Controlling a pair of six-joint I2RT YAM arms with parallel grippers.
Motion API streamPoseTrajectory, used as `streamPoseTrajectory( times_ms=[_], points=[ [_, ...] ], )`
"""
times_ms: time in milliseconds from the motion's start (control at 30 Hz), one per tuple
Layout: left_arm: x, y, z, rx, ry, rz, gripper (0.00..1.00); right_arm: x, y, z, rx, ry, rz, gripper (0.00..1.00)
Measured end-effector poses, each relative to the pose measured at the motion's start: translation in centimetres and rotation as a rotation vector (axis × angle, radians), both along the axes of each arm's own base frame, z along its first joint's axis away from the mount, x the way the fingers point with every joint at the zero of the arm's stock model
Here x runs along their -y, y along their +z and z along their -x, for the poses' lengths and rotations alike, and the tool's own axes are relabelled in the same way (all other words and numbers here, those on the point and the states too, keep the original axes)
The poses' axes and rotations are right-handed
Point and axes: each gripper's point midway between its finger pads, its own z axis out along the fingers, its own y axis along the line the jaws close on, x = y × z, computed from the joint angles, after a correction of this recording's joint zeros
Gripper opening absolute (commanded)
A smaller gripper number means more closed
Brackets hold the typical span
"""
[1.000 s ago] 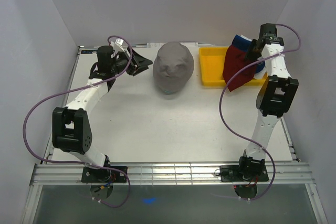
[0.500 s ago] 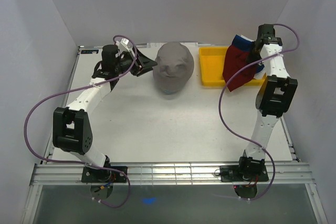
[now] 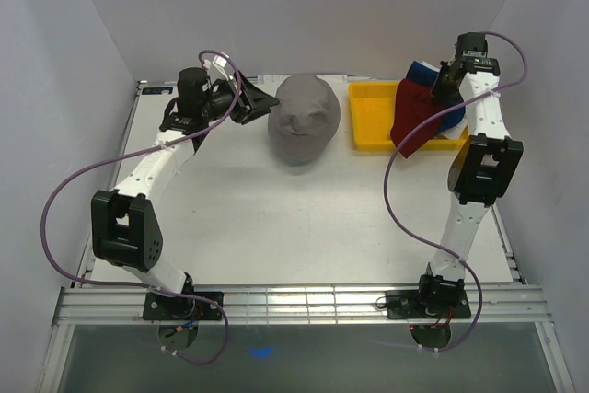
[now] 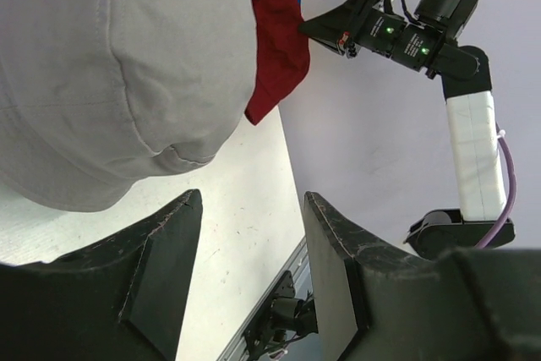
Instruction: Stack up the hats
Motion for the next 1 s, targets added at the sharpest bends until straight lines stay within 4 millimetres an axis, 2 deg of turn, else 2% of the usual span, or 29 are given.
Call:
streamPoseTrajectory(
  times_ms=[167, 300, 433, 633, 733, 800, 1000],
  points=[
    [0.7, 1.8, 0.0, 0.041, -0.014, 0.013, 0.62, -2.8, 5.5, -0.4, 0.129, 0.059, -0.130, 0.08],
    [1.6, 2.6, 0.4, 0.055, -0.032, 0.024, 0.63, -5.2, 11.3, 0.2, 0.259, 0.113, -0.237, 0.08],
    [3.0, 3.5, 0.9, 0.070, -0.052, 0.047, 0.65, -7.5, 18.0, 1.6, 0.409, 0.169, -0.340, 0.08],
    [5.2, 5.3, 1.6, 0.092, -0.071, 0.112, 0.68, -10.2, 26.0, 4.8, 0.577, 0.249, -0.471, 0.08],
    [7.1, 6.0, 1.8, 0.099, -0.087, 0.142, 0.70, -11.4, 28.4, 6.3, 0.624, 0.290, -0.533, 0.08],
    [8.6, 6.3, 2.2, 0.101, -0.107, 0.160, 0.70, -12.0, 29.3, 7.1, 0.640, 0.311, -0.567, 0.08],
    [12.9, 7.0, 3.6, 0.093, -0.165, 0.213, 0.70, -13.6, 30.0, 8.9, 0.630, 0.357, -0.683, 0.08]
  ],
)
